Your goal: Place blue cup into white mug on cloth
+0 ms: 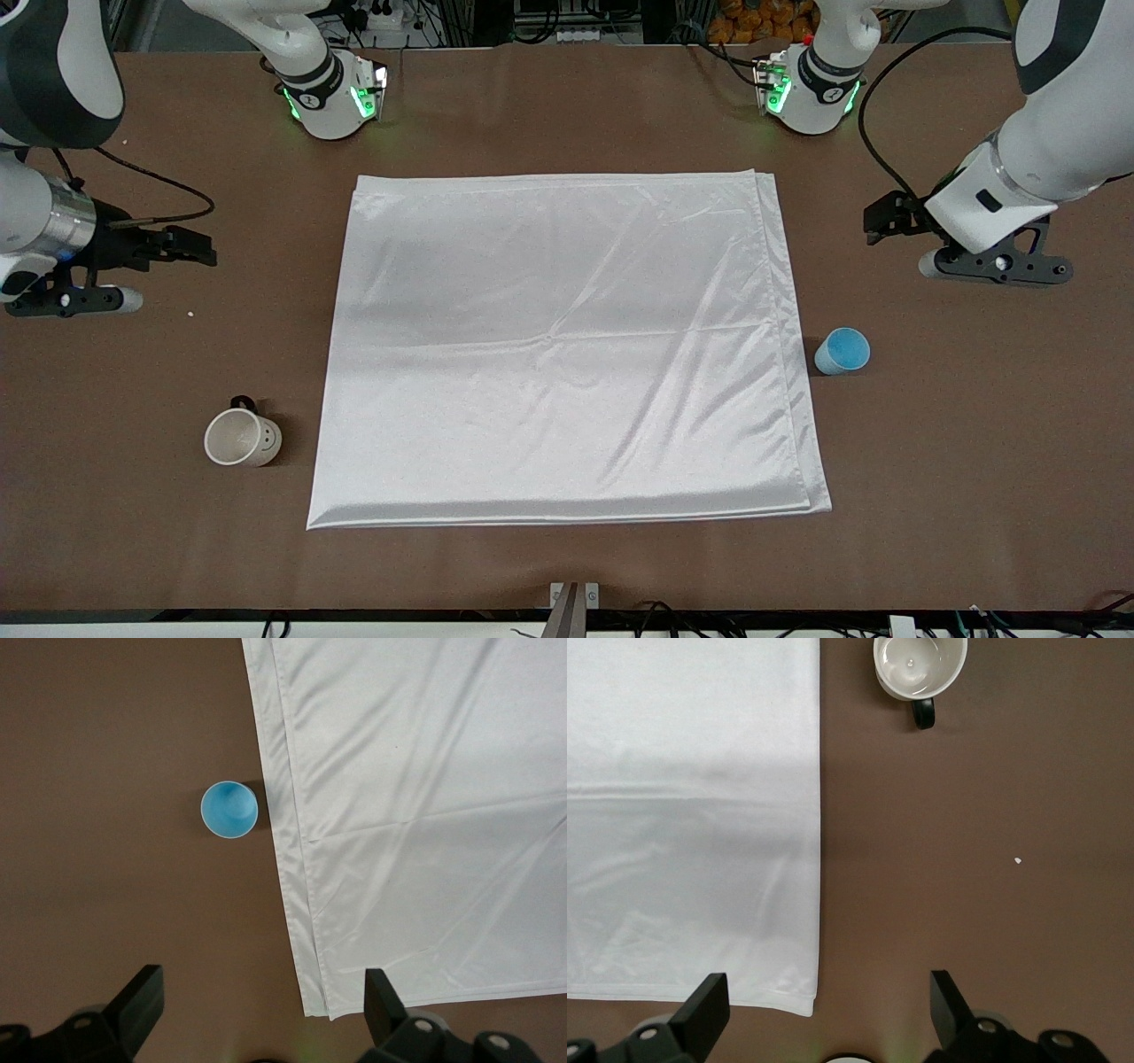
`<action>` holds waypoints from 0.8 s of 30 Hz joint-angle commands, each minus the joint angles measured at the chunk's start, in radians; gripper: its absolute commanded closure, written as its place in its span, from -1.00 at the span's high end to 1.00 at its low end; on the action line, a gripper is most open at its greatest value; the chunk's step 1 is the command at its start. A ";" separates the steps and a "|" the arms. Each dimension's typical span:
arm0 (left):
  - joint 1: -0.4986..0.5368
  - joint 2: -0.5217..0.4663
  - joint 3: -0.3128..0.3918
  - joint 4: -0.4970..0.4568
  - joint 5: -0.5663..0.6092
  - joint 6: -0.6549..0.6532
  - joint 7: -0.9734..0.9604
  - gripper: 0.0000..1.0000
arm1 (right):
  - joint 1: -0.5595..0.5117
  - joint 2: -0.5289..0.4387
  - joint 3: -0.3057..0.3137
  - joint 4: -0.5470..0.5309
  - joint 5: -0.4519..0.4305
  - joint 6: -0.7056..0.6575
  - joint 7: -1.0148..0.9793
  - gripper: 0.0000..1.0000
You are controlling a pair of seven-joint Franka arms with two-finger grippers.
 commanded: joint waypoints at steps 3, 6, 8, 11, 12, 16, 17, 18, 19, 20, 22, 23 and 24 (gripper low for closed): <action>-0.003 0.035 -0.004 -0.054 0.030 0.081 -0.014 1.00 | -0.010 -0.021 0.005 -0.142 0.003 0.142 0.006 1.00; -0.006 0.035 -0.004 -0.085 0.032 0.115 -0.014 1.00 | -0.012 -0.021 0.005 -0.218 0.003 0.237 0.006 1.00; -0.006 0.035 -0.004 -0.112 0.032 0.147 -0.014 1.00 | -0.012 -0.021 0.005 -0.270 0.003 0.308 0.004 1.00; -0.011 0.038 -0.004 -0.158 0.038 0.199 -0.014 1.00 | -0.012 -0.021 0.005 -0.337 0.003 0.406 0.003 1.00; -0.014 0.038 -0.004 -0.175 0.045 0.216 -0.014 1.00 | -0.015 -0.021 0.005 -0.354 0.003 0.429 0.003 1.00; -0.015 0.041 -0.007 -0.252 0.061 0.314 -0.016 1.00 | -0.022 -0.010 0.005 -0.406 0.003 0.518 0.003 1.00; -0.015 0.041 -0.007 -0.269 0.061 0.338 -0.016 1.00 | -0.024 -0.003 0.003 -0.417 0.003 0.543 0.003 1.00; -0.014 0.042 -0.007 -0.287 0.061 0.360 -0.016 1.00 | -0.025 0.008 0.003 -0.423 0.003 0.567 0.003 1.00; -0.014 0.042 -0.007 -0.299 0.061 0.375 -0.014 1.00 | -0.030 0.019 0.003 -0.426 0.003 0.587 0.003 1.00; -0.014 0.045 -0.007 -0.312 0.061 0.391 -0.014 1.00 | -0.038 0.031 0.003 -0.426 0.003 0.604 0.003 1.00; -0.012 0.051 -0.007 -0.335 0.061 0.426 -0.016 1.00 | -0.048 0.059 0.005 -0.423 0.003 0.635 0.000 1.00; -0.009 0.053 -0.007 -0.347 0.061 0.444 -0.014 1.00 | -0.053 0.069 0.005 -0.423 0.003 0.652 0.000 1.00; -0.008 0.056 -0.007 -0.359 0.061 0.464 -0.016 1.00 | -0.056 0.080 0.005 -0.423 0.003 0.672 0.000 1.00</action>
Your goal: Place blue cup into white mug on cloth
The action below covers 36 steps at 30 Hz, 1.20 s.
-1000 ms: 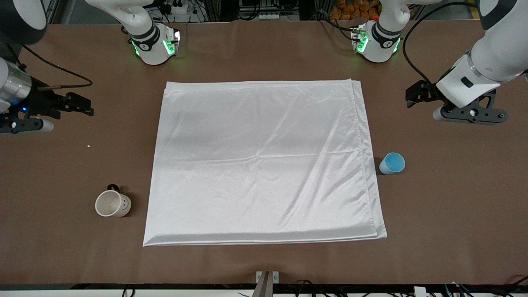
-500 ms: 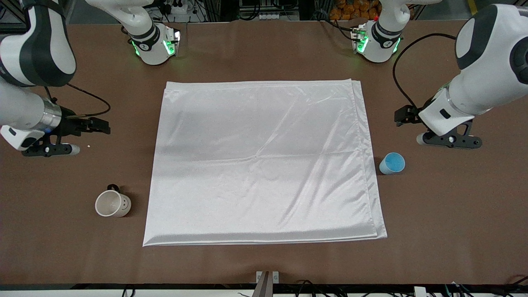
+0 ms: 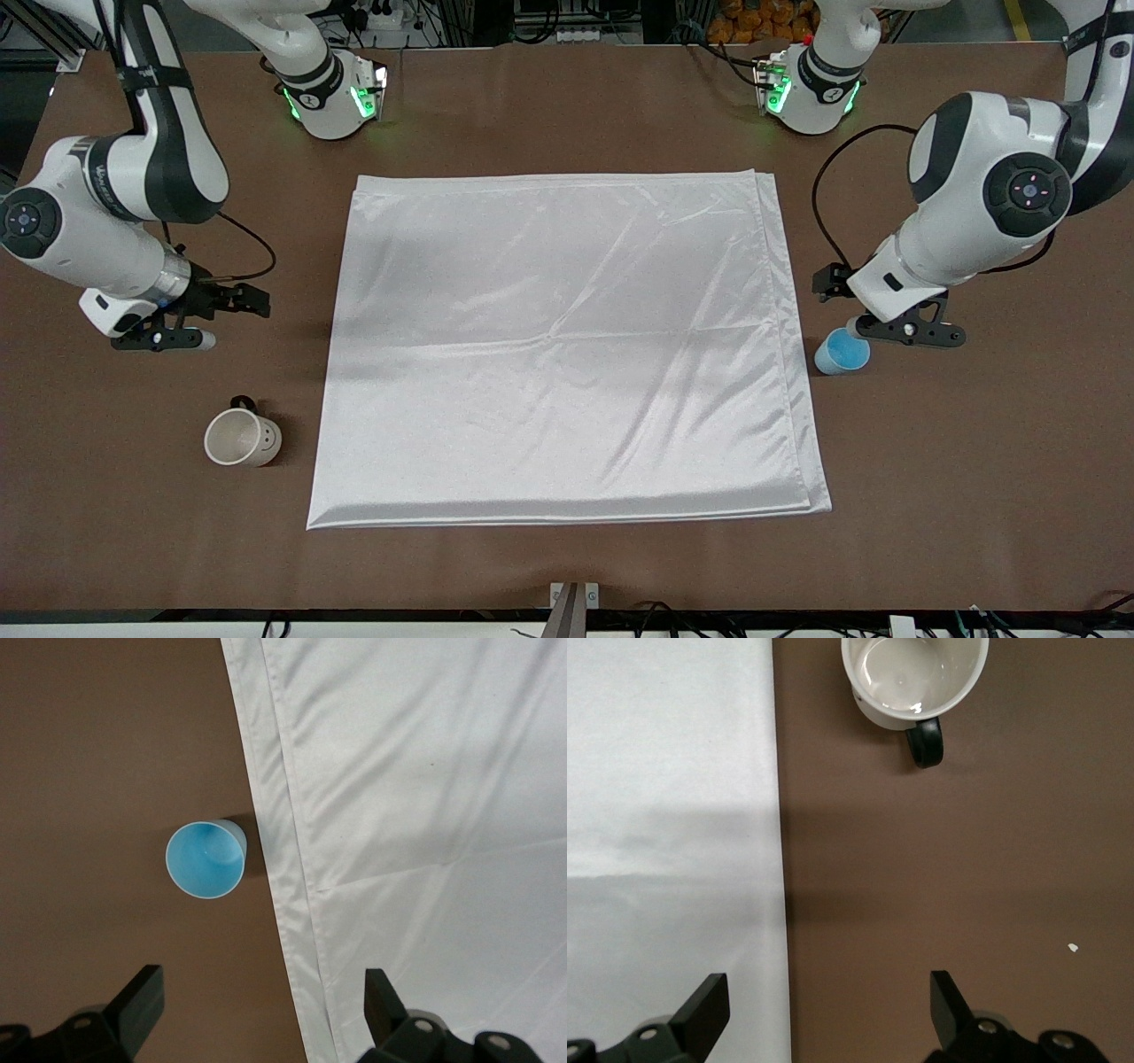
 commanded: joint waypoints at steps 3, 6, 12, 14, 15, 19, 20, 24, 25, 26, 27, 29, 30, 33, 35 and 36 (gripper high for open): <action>0.010 0.005 -0.001 -0.099 0.028 0.134 -0.014 1.00 | -0.035 0.081 0.007 -0.002 0.003 0.117 -0.002 1.00; 0.011 0.023 -0.001 -0.121 0.040 0.181 -0.013 1.00 | -0.036 0.110 0.007 0.000 0.003 0.160 -0.002 1.00; 0.013 0.055 -0.001 -0.162 0.060 0.266 -0.014 1.00 | -0.036 0.172 0.007 0.003 0.002 0.253 -0.002 1.00; 0.014 0.068 0.001 -0.173 0.060 0.292 -0.014 1.00 | -0.035 0.189 0.007 0.003 0.002 0.282 -0.002 1.00; 0.016 0.074 0.002 -0.178 0.060 0.304 -0.014 1.00 | -0.035 0.195 0.007 0.005 0.002 0.296 -0.007 1.00; 0.043 0.101 0.002 -0.182 0.061 0.348 -0.010 1.00 | -0.038 0.218 0.005 0.017 0.000 0.327 -0.048 1.00; 0.045 0.111 0.002 -0.182 0.061 0.358 -0.008 1.00 | -0.040 0.227 0.007 0.023 0.000 0.334 -0.057 1.00; 0.048 0.138 0.002 -0.184 0.061 0.384 -0.005 1.00 | -0.041 0.258 0.005 0.044 0.000 0.358 -0.074 0.96; 0.049 0.146 0.004 -0.182 0.061 0.388 -0.005 1.00 | -0.041 0.264 0.005 0.051 -0.001 0.358 -0.074 0.94; 0.049 0.154 0.002 -0.184 0.061 0.391 -0.005 1.00 | -0.041 0.268 0.005 0.055 -0.001 0.359 -0.074 0.91; 0.049 0.161 0.004 -0.184 0.061 0.396 -0.005 1.00 | -0.041 0.271 0.005 0.061 -0.001 0.359 -0.076 0.89; 0.051 0.173 0.004 -0.184 0.061 0.408 -0.005 1.00 | -0.041 0.281 0.005 0.069 -0.001 0.359 -0.077 0.84; 0.053 0.181 0.004 -0.184 0.061 0.414 -0.005 1.00 | -0.041 0.287 0.005 0.075 -0.001 0.361 -0.077 0.83; 0.065 0.198 0.002 -0.184 0.061 0.433 -0.005 1.00 | -0.043 0.310 0.005 0.095 -0.001 0.371 -0.079 0.83; 0.065 0.210 0.004 -0.184 0.061 0.444 -0.005 1.00 | -0.043 0.328 0.005 0.104 -0.001 0.388 -0.086 0.82; 0.065 0.216 0.002 -0.184 0.061 0.450 -0.005 1.00 | -0.044 0.336 0.005 0.107 -0.001 0.397 -0.092 0.80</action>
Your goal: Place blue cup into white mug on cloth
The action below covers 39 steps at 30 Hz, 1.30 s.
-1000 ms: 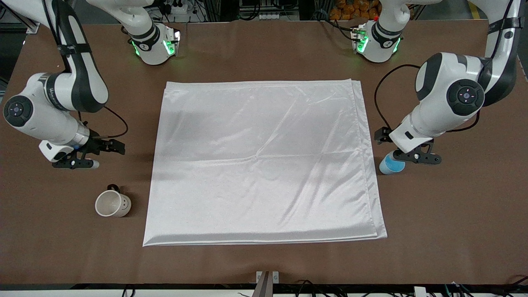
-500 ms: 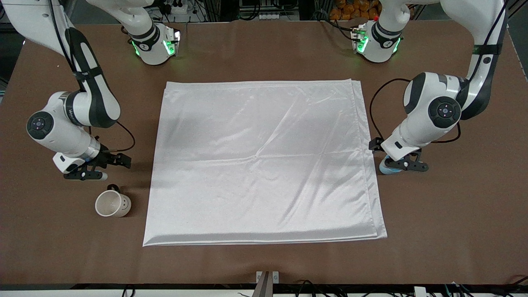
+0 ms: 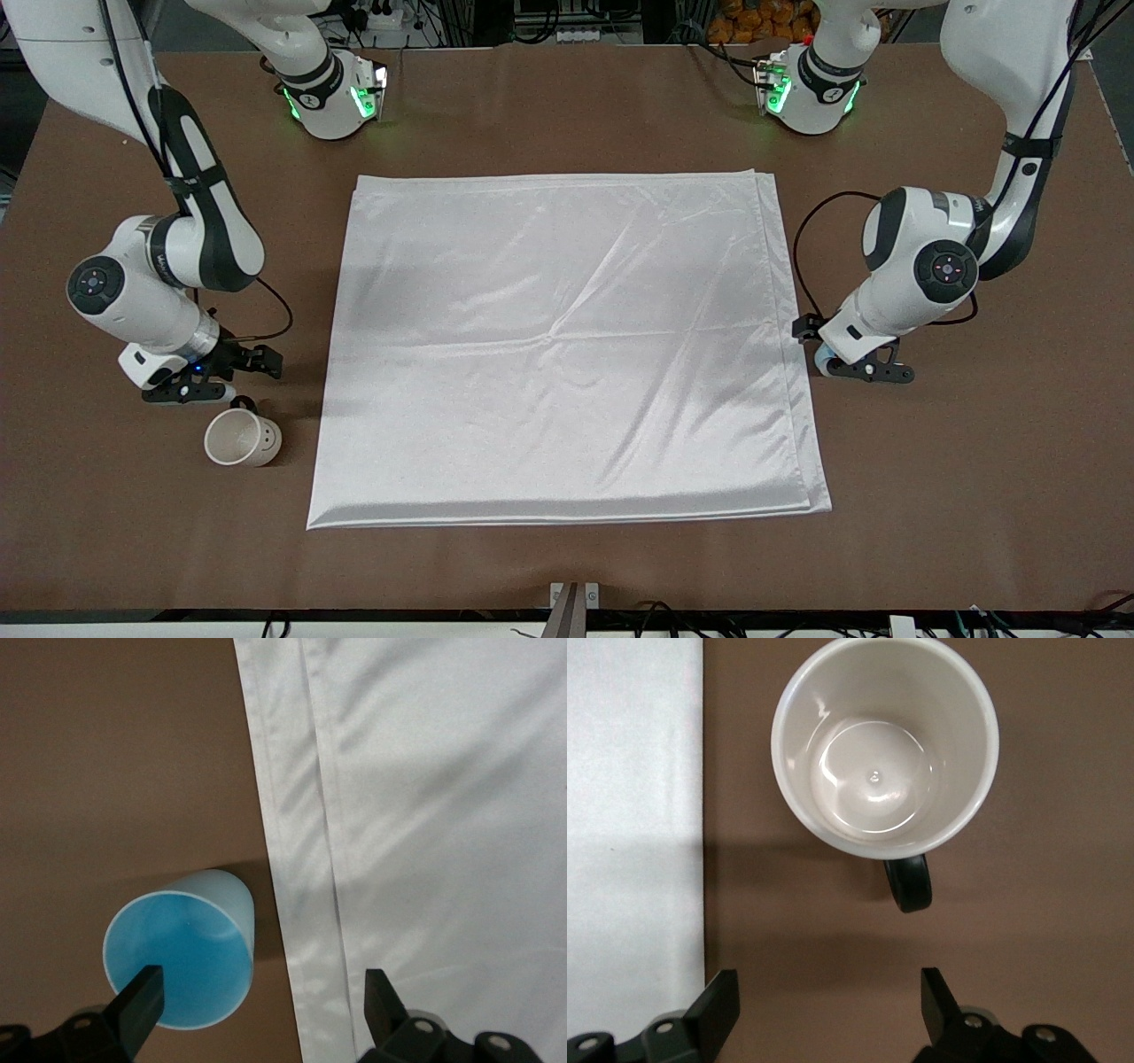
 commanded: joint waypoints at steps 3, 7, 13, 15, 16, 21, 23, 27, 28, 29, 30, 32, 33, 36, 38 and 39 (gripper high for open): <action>0.014 0.037 -0.003 -0.002 0.026 0.042 -0.008 1.00 | -0.030 0.082 0.007 0.052 0.000 0.065 -0.058 0.75; 0.018 0.049 -0.005 -0.001 0.026 0.044 -0.008 1.00 | -0.038 0.105 0.007 0.057 0.000 0.102 -0.091 0.63; 0.018 0.069 -0.003 -0.001 0.026 0.059 -0.008 1.00 | -0.039 0.128 0.007 0.086 0.002 0.104 -0.098 0.24; 0.018 0.077 -0.003 -0.001 0.026 0.062 -0.008 1.00 | -0.039 0.134 0.007 0.095 0.003 0.102 -0.097 0.03; 0.020 0.077 -0.003 0.001 0.026 0.064 -0.008 1.00 | -0.039 0.138 0.007 0.100 0.003 0.104 -0.097 -0.08; 0.030 0.084 -0.003 0.001 0.026 0.069 -0.008 0.79 | -0.045 0.150 0.007 0.115 0.011 0.102 -0.091 -0.53; 0.032 0.087 -0.003 0.001 0.026 0.072 -0.006 0.18 | -0.044 0.153 0.007 0.124 0.011 0.100 -0.089 -0.73; 0.032 0.091 -0.003 0.002 0.026 0.076 -0.006 -0.51 | -0.045 0.170 0.007 0.152 0.013 0.093 -0.089 -1.00; 0.032 0.092 -0.003 0.002 0.026 0.076 -0.006 -0.60 | -0.045 0.173 0.007 0.155 0.013 0.091 -0.089 -1.00; 0.032 0.094 -0.003 0.002 0.026 0.076 -0.006 -0.69 | -0.045 0.173 0.007 0.156 0.013 0.091 -0.088 -1.00; 0.030 0.095 -0.003 0.004 0.026 0.076 -0.008 -0.77 | -0.044 0.173 0.007 0.158 0.013 0.091 -0.088 -1.00; 0.032 0.097 -0.003 0.006 0.026 0.076 -0.008 -0.90 | -0.044 0.173 0.009 0.163 0.014 0.090 -0.089 -1.00; 0.032 0.098 -0.003 0.006 0.026 0.076 -0.008 -0.92 | -0.042 0.173 0.009 0.167 0.014 0.090 -0.089 -1.00; 0.032 0.098 -0.003 0.007 0.026 0.076 -0.008 -0.91 | -0.038 0.168 0.009 0.173 0.014 0.078 -0.089 -1.00; 0.032 0.098 -0.003 0.009 0.026 0.076 -0.008 -0.97 | -0.033 0.164 0.012 0.184 0.014 0.064 -0.086 -1.00; 0.032 0.098 -0.003 0.009 0.026 0.076 -0.008 -1.00 | -0.030 0.162 0.014 0.190 0.014 0.050 -0.086 -1.00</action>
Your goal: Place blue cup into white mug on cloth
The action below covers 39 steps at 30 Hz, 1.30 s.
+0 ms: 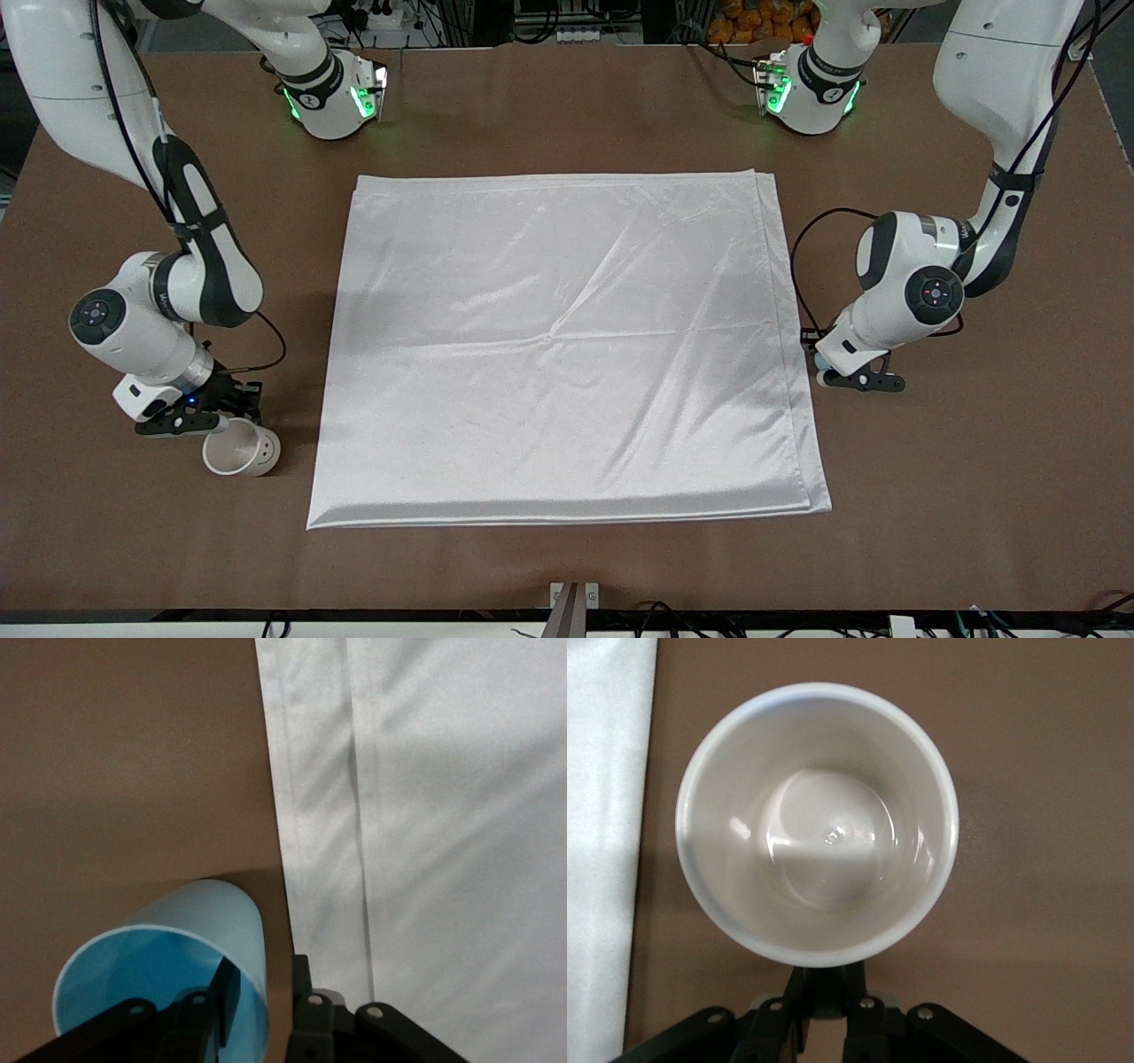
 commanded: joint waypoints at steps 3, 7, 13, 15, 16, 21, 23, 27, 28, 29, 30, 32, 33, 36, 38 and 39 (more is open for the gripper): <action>0.006 0.003 -0.002 0.011 0.026 0.011 0.000 -1.00 | 0.017 0.000 0.014 0.084 0.015 -0.108 0.004 -1.00; 0.006 -0.003 -0.001 0.013 0.028 0.011 0.004 -1.00 | 0.043 -0.001 0.014 0.151 0.015 -0.217 0.064 -1.00; 0.009 -0.014 -0.001 0.014 0.028 0.009 0.006 -1.00 | 0.117 -0.003 0.014 0.248 0.015 -0.368 0.191 -1.00; 0.014 -0.023 -0.001 0.014 0.028 0.009 0.004 -1.00 | 0.148 -0.004 0.014 0.272 0.013 -0.403 0.231 -1.00; 0.014 -0.029 -0.001 0.016 0.028 0.009 0.004 -1.00 | 0.163 -0.006 0.014 0.279 0.013 -0.418 0.245 -1.00; 0.014 -0.072 -0.001 0.016 0.028 0.000 0.003 -1.00 | 0.263 -0.021 0.014 0.302 0.016 -0.472 0.282 -1.00; 0.014 -0.099 -0.001 0.011 0.029 -0.003 0.010 -1.00 | 0.298 -0.023 0.016 0.320 0.016 -0.495 0.331 -1.00; 0.014 -0.147 -0.001 0.013 0.029 -0.031 0.023 -1.00 | 0.385 -0.018 0.016 0.383 0.016 -0.558 0.453 -1.00; 0.014 -0.161 -0.001 0.014 0.029 -0.042 0.023 -1.00 | 0.410 -0.013 0.016 0.397 0.016 -0.570 0.484 -1.00; 0.012 -0.175 -0.001 0.014 0.029 -0.052 0.023 -1.00 | 0.431 -0.012 0.016 0.403 0.016 -0.573 0.506 -1.00; 0.012 -0.190 -0.001 0.014 0.029 -0.065 0.023 -1.00 | 0.456 -0.009 0.016 0.406 0.016 -0.573 0.535 -1.00; 0.014 -0.227 -0.001 0.016 0.029 -0.094 0.024 -1.00 | 0.494 -0.006 0.014 0.406 0.015 -0.569 0.593 -1.00; 0.014 -0.247 -0.002 0.016 0.029 -0.106 0.026 -1.00 | 0.514 -0.004 0.014 0.406 0.015 -0.567 0.619 -1.00; 0.015 -0.309 -0.002 0.017 0.028 -0.143 0.026 -1.00 | 0.577 0.005 0.014 0.406 0.012 -0.566 0.696 -1.00; 0.015 -0.343 -0.002 0.023 0.029 -0.179 0.026 -1.00 | 0.609 0.017 0.014 0.408 0.012 -0.563 0.743 -1.00; 0.015 -0.359 -0.002 0.031 0.028 -0.209 0.026 -1.00 | 0.626 0.023 0.014 0.408 0.010 -0.561 0.768 -1.00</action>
